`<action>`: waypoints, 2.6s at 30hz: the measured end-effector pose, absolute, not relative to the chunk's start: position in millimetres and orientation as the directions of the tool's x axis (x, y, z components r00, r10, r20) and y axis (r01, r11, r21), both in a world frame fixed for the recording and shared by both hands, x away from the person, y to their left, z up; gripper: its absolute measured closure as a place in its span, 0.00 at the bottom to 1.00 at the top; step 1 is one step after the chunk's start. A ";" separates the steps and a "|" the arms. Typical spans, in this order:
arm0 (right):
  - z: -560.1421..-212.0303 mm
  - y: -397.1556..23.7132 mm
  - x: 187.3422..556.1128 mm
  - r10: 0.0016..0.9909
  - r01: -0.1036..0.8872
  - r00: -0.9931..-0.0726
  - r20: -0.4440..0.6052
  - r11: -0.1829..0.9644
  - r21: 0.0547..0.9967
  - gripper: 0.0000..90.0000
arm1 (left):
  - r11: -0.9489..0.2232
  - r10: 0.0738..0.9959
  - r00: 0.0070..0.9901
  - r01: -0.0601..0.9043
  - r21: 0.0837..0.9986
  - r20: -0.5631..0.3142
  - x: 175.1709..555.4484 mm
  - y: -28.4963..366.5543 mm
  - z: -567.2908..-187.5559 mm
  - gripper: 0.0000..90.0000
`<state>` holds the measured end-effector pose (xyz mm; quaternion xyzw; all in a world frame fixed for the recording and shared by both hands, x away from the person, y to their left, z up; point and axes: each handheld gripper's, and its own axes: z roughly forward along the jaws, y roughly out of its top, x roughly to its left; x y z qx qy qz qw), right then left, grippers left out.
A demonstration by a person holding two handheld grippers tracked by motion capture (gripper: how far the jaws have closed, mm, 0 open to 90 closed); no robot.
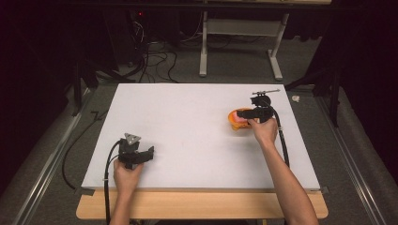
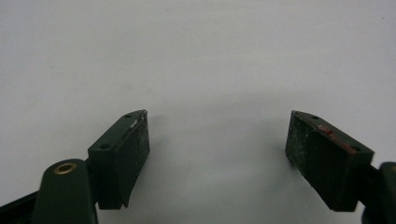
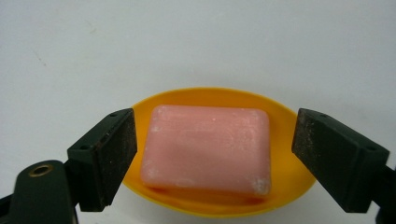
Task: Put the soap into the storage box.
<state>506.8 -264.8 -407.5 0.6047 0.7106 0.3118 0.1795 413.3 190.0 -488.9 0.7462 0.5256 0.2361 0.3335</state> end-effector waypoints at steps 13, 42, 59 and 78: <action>-396.6 -282.4 492.9 0.973 0.710 -0.208 0.095 0.084 0.699 0.23 | -0.224 0.942 0.336 0.627 0.746 0.000 413.3 190.1 -489.0 0.25; -376.4 -309.6 460.0 0.973 0.633 -0.215 0.086 0.071 0.771 0.27 | -0.230 0.941 0.339 0.626 0.745 0.006 413.1 190.0 -488.7 0.25; -371.2 -320.5 437.2 0.970 0.593 -0.232 0.078 0.077 0.801 0.28 | -0.232 0.941 0.339 0.625 0.745 0.008 413.0 189.8 -488.7 0.25; -368.1 -329.0 411.5 0.964 0.549 -0.253 0.079 0.076 0.832 0.29 | -0.233 0.941 0.340 0.626 0.744 0.009 412.9 189.8 -488.6 0.25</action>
